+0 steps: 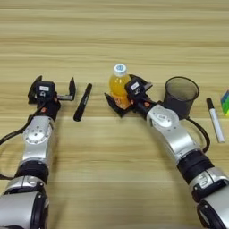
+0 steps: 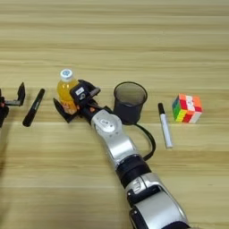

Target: Move the objects on the table

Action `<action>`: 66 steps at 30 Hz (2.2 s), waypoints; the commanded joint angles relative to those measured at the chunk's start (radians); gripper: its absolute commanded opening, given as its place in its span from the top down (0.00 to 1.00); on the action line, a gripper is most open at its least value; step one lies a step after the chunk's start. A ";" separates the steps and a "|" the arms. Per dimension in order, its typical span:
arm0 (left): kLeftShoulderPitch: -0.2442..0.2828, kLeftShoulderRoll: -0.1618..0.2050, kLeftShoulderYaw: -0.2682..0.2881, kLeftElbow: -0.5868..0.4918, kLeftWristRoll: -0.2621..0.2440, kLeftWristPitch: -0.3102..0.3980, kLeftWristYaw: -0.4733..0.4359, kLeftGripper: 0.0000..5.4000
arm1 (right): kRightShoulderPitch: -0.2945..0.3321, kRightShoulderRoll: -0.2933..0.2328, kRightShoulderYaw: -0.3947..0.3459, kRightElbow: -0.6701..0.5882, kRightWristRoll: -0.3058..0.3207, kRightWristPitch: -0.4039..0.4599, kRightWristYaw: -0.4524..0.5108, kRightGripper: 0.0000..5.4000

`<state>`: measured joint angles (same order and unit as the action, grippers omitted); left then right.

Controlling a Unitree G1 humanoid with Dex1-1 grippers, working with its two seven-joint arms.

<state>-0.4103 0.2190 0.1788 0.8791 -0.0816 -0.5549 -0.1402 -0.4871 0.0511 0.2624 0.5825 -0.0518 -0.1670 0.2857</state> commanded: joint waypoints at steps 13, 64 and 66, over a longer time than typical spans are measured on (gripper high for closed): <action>-0.018 -0.001 -0.006 0.013 0.013 -0.002 0.011 0.00 | -0.002 0.044 -0.050 -0.040 0.063 0.042 0.044 0.35; -0.019 -0.004 -0.008 0.018 0.011 0.016 0.043 0.00 | 0.283 -0.445 -0.750 -0.420 0.135 0.159 -0.154 0.35; -0.019 -0.004 -0.008 0.017 0.011 0.016 0.043 0.00 | 0.279 -0.437 -0.735 -0.361 0.133 0.132 -0.160 0.35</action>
<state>-0.4125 0.2101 0.1719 0.8912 -0.0749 -0.5499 -0.0940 -0.1980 -0.3897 -0.4897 0.1707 0.0832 0.0129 0.1364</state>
